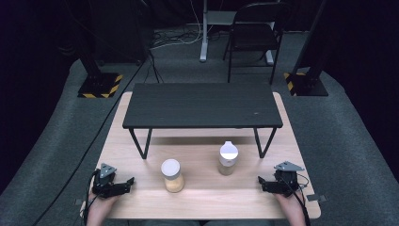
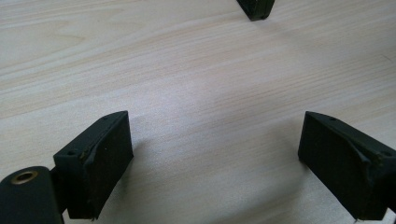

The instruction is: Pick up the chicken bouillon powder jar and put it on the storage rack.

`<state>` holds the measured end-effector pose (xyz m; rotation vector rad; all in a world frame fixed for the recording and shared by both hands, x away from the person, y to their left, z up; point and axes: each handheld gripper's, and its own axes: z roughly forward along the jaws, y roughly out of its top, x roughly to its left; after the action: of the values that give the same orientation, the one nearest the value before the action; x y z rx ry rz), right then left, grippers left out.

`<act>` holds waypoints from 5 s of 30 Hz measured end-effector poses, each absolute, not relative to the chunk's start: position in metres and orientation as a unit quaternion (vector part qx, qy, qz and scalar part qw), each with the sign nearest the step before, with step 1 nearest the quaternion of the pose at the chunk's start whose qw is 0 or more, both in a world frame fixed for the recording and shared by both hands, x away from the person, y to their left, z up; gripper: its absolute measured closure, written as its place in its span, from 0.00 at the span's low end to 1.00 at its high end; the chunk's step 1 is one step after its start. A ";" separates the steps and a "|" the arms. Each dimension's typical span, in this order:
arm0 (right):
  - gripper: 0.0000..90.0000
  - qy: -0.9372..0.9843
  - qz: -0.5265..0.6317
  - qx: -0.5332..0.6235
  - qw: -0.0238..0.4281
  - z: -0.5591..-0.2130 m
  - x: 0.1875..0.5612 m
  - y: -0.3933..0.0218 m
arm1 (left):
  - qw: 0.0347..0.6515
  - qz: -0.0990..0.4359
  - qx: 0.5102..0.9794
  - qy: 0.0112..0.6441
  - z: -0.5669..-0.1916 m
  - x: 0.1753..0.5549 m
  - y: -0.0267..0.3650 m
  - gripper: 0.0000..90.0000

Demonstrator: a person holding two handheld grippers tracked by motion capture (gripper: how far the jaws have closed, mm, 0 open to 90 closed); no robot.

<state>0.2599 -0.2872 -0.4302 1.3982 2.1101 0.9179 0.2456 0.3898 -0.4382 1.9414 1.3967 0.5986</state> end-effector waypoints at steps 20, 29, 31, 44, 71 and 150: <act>0.09 0.765 0.333 0.505 0.223 -0.431 0.259 -0.288 | 0.342 0.220 0.734 0.544 -0.439 0.245 0.396 0.09; 0.09 0.765 0.333 0.504 0.224 -0.431 0.259 -0.288 | 0.375 0.227 0.721 0.537 -0.432 0.235 0.404 0.10; 0.09 0.765 0.333 0.504 0.224 -0.431 0.259 -0.288 | 0.382 0.228 0.720 0.533 -0.429 0.233 0.404 0.10; 0.09 0.765 0.334 0.503 0.224 -0.431 0.259 -0.288 | 0.415 0.246 0.709 0.514 -0.412 0.220 0.398 0.11; 0.09 0.765 0.334 0.503 0.224 -0.431 0.259 -0.289 | 0.467 0.234 0.719 0.458 -0.387 0.207 0.390 0.11; 0.09 0.764 0.335 0.503 0.225 -0.432 0.258 -0.289 | 0.496 0.192 0.767 0.359 -0.418 0.253 0.276 0.38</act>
<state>0.2579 -0.2886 -0.4317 1.3873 2.1081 0.9252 0.2529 0.2760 -0.4185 1.8585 0.8709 0.4657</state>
